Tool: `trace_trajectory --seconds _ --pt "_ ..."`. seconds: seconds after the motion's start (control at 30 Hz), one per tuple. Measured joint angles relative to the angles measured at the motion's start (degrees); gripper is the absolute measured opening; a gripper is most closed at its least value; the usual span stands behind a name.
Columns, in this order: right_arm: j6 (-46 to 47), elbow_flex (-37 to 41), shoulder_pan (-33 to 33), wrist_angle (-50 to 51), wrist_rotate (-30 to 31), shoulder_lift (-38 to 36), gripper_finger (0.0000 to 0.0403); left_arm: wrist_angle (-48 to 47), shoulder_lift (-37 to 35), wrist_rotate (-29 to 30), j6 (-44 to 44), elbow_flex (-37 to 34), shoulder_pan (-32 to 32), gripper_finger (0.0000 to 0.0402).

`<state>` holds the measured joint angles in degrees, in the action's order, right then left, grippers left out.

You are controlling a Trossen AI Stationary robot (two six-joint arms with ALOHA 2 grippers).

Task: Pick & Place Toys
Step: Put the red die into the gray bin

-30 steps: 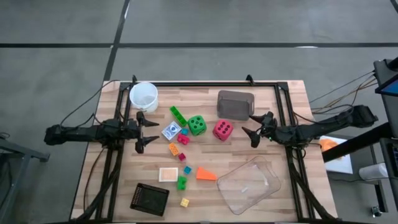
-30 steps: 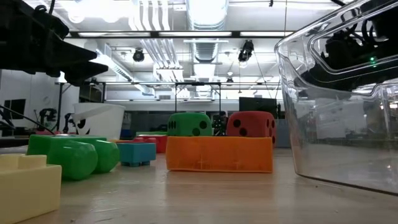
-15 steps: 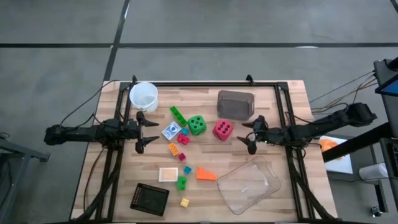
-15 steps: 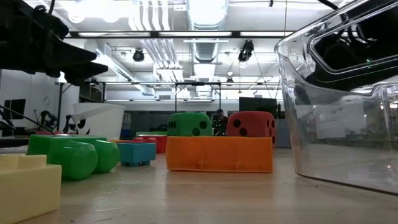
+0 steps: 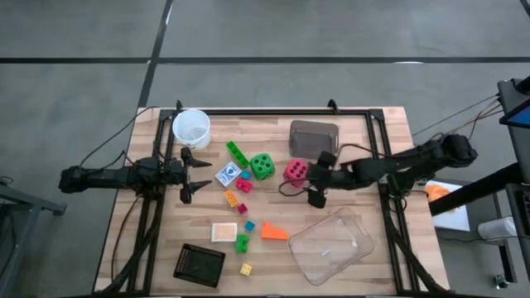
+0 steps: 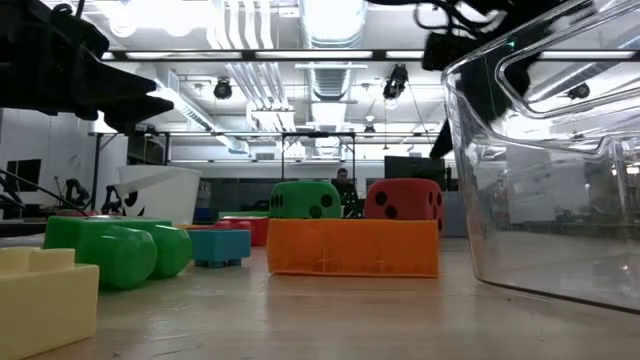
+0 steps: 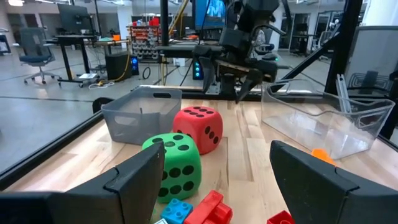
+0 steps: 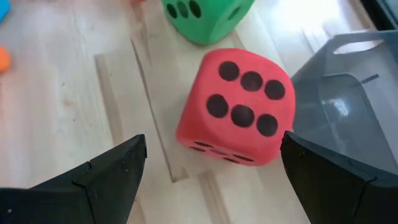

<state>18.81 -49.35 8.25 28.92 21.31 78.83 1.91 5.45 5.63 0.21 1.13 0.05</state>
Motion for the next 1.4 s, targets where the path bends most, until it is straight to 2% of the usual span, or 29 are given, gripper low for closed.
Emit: trace_trajectory --seconds 0.13,0.33,0.73,0.83,0.97,1.27,1.4 --pt "0.02 -6.91 -0.49 5.02 -1.5 4.8 0.0364 -0.01 0.0 0.0 0.0 0.0 0.0 0.0291" --pt "0.02 -10.5 -0.76 5.39 -1.79 11.64 0.0364 -0.02 0.0 -0.02 -0.02 0.0 0.0 0.0291" --pt "-0.68 -13.08 -2.08 4.81 8.04 22.79 0.0364 -0.02 0.0 -0.02 -0.04 -0.04 0.0 0.0291" --pt "-0.81 -13.45 -2.05 5.04 8.23 24.58 0.0355 -0.03 0.0 -0.01 -0.18 -0.07 0.0 0.0291" --pt "-0.83 -13.7 -1.72 5.41 9.15 25.95 0.03 -0.03 0.0 -0.01 -0.23 -0.07 0.02 0.0291" --pt "-0.55 -13.83 -0.75 6.18 8.65 25.22 0.0092 -0.04 0.0 0.0 -0.22 -0.07 0.02 0.0291" --pt "-0.44 -13.92 -0.35 6.31 6.7 24.96 0.008 -0.04 0.0 0.0 -0.22 -0.07 0.02 0.0291"
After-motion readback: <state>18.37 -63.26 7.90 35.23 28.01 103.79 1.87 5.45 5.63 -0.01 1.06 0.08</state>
